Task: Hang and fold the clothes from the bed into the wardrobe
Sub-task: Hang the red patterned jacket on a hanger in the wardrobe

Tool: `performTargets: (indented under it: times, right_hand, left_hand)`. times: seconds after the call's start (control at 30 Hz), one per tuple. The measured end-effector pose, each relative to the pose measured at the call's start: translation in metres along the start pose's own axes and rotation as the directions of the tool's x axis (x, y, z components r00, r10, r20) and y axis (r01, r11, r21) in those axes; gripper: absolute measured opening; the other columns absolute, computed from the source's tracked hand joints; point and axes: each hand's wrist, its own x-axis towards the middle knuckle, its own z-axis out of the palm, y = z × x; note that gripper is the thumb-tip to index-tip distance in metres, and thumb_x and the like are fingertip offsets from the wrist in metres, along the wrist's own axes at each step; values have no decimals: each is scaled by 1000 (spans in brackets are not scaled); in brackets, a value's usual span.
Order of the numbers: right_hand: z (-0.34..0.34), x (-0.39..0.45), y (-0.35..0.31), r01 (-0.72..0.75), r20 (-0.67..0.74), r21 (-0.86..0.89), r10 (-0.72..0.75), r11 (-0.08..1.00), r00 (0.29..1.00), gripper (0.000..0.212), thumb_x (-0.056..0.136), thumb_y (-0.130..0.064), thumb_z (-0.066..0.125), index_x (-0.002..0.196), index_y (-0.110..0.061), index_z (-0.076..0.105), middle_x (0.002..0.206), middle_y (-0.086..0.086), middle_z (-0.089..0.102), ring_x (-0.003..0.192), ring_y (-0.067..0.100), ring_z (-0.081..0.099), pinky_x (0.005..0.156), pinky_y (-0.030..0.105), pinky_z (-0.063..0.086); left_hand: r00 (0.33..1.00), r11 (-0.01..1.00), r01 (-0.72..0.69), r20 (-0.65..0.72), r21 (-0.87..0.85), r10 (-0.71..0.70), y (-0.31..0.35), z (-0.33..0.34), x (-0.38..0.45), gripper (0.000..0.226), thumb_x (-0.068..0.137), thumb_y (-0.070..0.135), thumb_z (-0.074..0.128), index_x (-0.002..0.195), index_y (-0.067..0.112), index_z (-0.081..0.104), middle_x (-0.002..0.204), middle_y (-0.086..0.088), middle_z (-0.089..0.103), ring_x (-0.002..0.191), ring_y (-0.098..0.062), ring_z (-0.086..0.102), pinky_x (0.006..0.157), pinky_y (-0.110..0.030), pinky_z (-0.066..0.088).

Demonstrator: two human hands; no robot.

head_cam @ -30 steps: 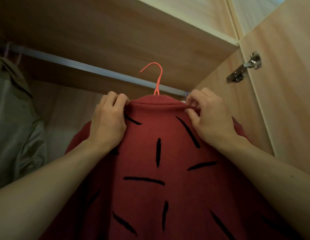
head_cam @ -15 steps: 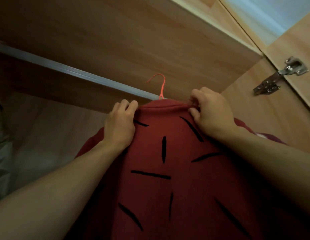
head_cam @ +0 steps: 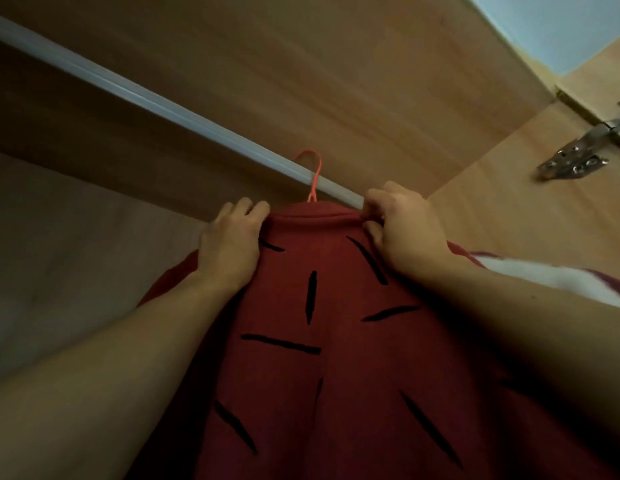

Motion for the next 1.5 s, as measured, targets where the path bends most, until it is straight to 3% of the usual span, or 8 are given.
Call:
performTargets:
  times: [0.2, 0.33, 0.47, 0.63, 0.87, 1.07, 1.3, 1.5]
  right_hand:
    - [17, -48, 20, 29, 62, -106, -22, 994, 998, 3, 88, -7, 56, 89, -7, 58, 98, 13, 57, 93, 36, 54, 74, 49, 45]
    - [2, -57, 28, 68, 108, -357, -31, 932, 994, 27, 86, -23, 63, 109, -9, 57, 110, 15, 54, 103, 37, 50, 82, 47, 41]
    - [-8, -85, 25, 368, 375, -539, -175, 758, 910, 71, 87, -68, 42, 142, -25, 38, 152, 13, 31, 138, 36, 28, 108, 51, 25]
    - [-30, -100, 59, 505, 644, -577, -22, 642, 764, 104, 68, -92, 4, 155, -35, 4, 165, 6, -7, 148, 31, -21, 115, 58, -16]
    - [-27, -109, 75, 538, 669, -616, 23, 575, 743, 103, 72, -92, 10, 156, -34, 9, 165, 5, -6, 149, 29, -21, 116, 58, -14]
    - [-36, -137, 58, 472, 666, -591, 65, 654, 743, 99, 72, -91, 10, 155, -38, -3, 164, 11, -10, 148, 33, -22, 112, 64, -17]
    - [-55, -188, 28, 502, 779, -513, 133, 696, 612, 112, 58, -101, 17, 150, -44, -9, 158, 14, -30, 139, 42, -36, 102, 75, -17]
    - [-75, -222, 34, 604, 827, -508, 150, 614, 542, 119, 53, -101, 23, 149, -43, -17, 156, 10, -35, 139, 42, -38, 101, 75, -19]
  left_hand:
    - [990, 942, 122, 100, -311, -95, 31, 36, -55, 19, 90, -1, 48, 99, 9, 62, 96, -10, 61, 91, -32, 55, 73, -48, 47]
    - [982, 926, 177, 119, -333, -145, 73, 53, -74, 36, 98, 32, 51, 122, 6, 62, 120, -12, 65, 112, -31, 58, 96, -43, 45]
    - [909, 911, 298, 375, -285, -180, 109, 72, -95, 83, 92, 67, 18, 157, 15, 17, 164, -8, 18, 149, -26, 20, 119, -49, 22]
    - [837, 854, 414, 501, -315, -221, 150, 96, -100, 84, 82, 79, 2, 155, 38, -4, 166, 1, -5, 152, -27, 1, 120, -58, 10]
    - [740, 786, 509, 644, -351, -192, 202, 120, -128, 59, 93, 64, 2, 149, 53, -11, 165, -3, -13, 152, -34, -5, 120, -59, 3]
    - [803, 832, 406, 582, -378, -127, 194, 91, -178, 67, 85, 76, 2, 145, 55, -23, 165, -8, -12, 150, -38, -12, 119, -59, -1]
    - [782, 917, 293, 620, -271, -66, 205, 45, -281, 72, 81, 77, 3, 146, 55, -21, 164, -14, -17, 149, -42, -14, 115, -67, -5]
    - [730, 910, 336, 678, -245, -87, 223, 40, -316, 77, 82, 80, 12, 147, 54, -18, 164, -10, -18, 149, -42, -14, 109, -75, 0]
